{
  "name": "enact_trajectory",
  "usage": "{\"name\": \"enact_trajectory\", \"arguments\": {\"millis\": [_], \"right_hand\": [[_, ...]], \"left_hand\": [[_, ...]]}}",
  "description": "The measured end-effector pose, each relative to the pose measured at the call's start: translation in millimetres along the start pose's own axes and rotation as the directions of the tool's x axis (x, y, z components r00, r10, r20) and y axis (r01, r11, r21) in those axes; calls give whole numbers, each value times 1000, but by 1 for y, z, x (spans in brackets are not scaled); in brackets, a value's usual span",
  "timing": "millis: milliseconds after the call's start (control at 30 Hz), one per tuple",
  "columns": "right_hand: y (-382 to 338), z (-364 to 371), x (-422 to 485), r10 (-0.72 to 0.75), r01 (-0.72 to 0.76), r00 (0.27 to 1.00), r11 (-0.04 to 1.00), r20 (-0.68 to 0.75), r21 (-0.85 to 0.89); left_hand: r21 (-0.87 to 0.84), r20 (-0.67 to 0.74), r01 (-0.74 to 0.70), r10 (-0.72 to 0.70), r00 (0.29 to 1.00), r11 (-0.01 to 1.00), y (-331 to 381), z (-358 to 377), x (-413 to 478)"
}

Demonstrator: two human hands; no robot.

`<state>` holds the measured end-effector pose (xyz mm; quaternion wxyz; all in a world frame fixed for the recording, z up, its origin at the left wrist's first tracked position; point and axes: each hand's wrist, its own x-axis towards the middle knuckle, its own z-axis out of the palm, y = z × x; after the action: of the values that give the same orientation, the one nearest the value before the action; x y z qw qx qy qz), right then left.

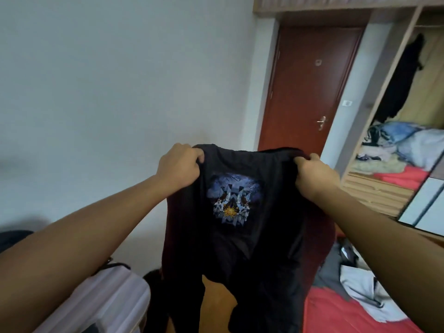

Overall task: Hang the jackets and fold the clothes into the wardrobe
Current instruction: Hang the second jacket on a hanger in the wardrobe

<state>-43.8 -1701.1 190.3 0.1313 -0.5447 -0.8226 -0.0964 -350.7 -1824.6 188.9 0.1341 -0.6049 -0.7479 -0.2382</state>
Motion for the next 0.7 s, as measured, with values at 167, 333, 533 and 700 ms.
{"name": "enact_trajectory", "arguments": {"millis": [167, 333, 533, 700], "right_hand": [[22, 1, 31, 57, -58, 998, 998, -19, -13], [40, -7, 55, 92, -93, 995, 995, -43, -19], [53, -20, 102, 94, -101, 989, 993, -114, -55], [67, -14, 154, 130, -140, 981, 988, -141, -64]], "left_hand": [[-34, -7, -72, 72, 997, 997, 6, 26, 56], [-30, 0, -119, 119, 993, 992, 17, 34, 93], [-83, -43, -113, 109, 993, 990, 19, 46, 155], [-117, -74, -164, 157, 985, 979, 20, 68, 226]]}}
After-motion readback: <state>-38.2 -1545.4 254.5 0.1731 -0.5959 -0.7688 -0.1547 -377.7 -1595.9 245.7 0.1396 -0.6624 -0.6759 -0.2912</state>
